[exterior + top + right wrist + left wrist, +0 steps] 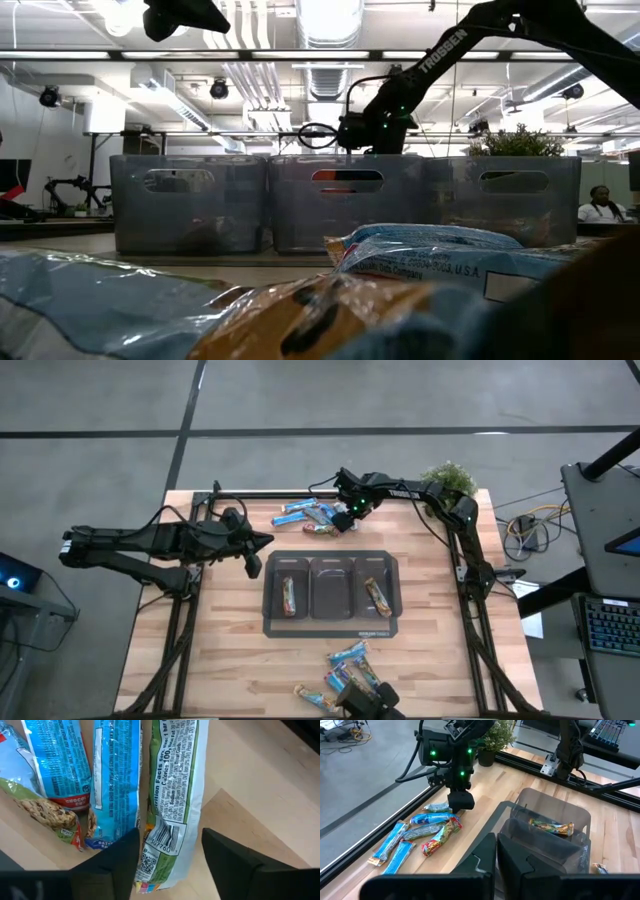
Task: Pick and place Granola Bars by type
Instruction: Put the yellow granola bar into the right black bin
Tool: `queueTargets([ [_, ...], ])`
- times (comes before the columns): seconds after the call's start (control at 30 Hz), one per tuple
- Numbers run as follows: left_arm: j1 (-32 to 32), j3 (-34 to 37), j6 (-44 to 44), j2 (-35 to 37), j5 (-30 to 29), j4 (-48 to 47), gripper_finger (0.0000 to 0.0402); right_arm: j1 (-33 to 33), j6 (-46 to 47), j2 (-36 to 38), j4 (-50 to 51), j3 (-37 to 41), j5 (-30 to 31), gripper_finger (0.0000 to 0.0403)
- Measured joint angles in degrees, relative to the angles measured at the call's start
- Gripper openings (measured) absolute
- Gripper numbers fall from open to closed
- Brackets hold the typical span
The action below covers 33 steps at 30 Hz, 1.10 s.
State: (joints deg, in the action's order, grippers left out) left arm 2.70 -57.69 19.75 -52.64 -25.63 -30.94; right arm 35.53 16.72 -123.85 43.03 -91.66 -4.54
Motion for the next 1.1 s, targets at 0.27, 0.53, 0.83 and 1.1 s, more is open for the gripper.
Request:
queueTargets([
  [0.27,0.0,0.0,0.0,0.0,0.0,0.0,0.0,0.0,0.2,0.0,0.0,0.0,0.0,0.0102],
  [0.53,0.0,0.0,0.3,0.0,0.0,0.0,0.0,0.0,0.2,0.0,0.1,0.0,0.0,0.0036],
  [0.83,0.0,0.0,0.5,0.0,0.0,0.0,0.0,0.3,0.2,3.0,0.8,0.0,0.4,0.0029],
  [1.1,0.0,0.0,0.4,0.0,0.0,0.0,0.0,0.7,-1.8,10.3,6.0,0.0,1.8,0.0028],
])
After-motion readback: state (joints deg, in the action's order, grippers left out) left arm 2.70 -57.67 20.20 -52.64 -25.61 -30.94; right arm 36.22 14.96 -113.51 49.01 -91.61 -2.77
